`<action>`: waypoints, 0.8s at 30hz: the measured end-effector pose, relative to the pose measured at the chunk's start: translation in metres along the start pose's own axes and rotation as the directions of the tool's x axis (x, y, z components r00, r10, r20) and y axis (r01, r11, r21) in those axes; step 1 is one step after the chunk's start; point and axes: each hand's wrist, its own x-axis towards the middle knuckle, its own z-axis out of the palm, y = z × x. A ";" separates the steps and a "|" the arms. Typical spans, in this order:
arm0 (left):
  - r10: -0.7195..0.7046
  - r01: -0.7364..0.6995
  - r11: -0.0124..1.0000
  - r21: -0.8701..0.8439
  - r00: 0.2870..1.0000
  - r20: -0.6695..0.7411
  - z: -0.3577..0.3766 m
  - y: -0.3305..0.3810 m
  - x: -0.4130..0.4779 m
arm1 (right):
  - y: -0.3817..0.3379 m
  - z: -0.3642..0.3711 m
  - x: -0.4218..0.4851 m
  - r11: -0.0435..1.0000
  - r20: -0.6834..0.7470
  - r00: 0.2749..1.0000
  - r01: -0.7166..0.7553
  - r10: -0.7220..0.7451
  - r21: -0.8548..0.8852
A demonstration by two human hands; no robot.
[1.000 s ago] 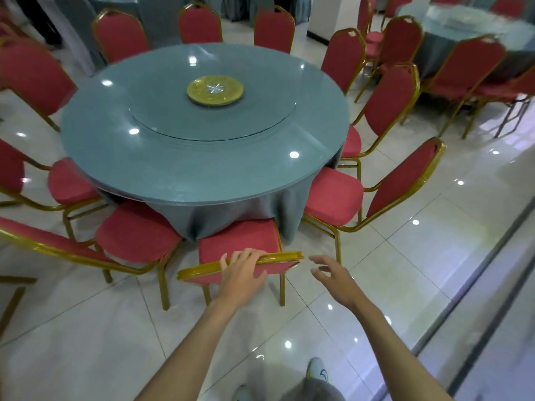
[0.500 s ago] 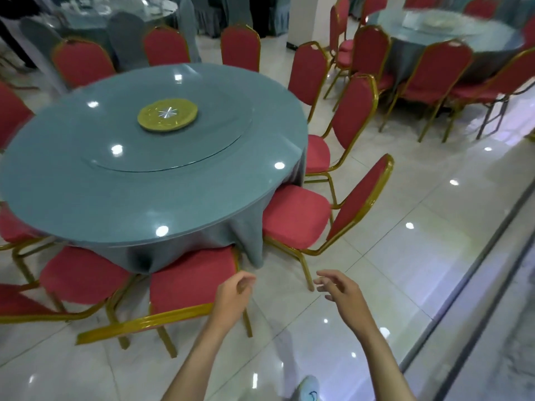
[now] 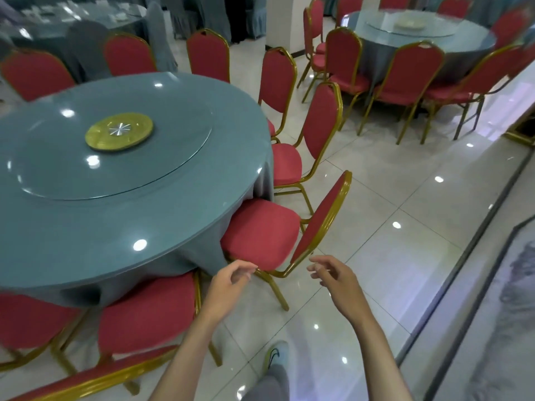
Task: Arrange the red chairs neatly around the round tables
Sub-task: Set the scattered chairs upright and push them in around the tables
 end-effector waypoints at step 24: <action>-0.185 0.129 0.970 -0.205 0.940 -0.285 0.080 0.069 0.311 | -0.057 -0.098 0.367 0.966 0.331 0.939 0.167 -0.095 -0.198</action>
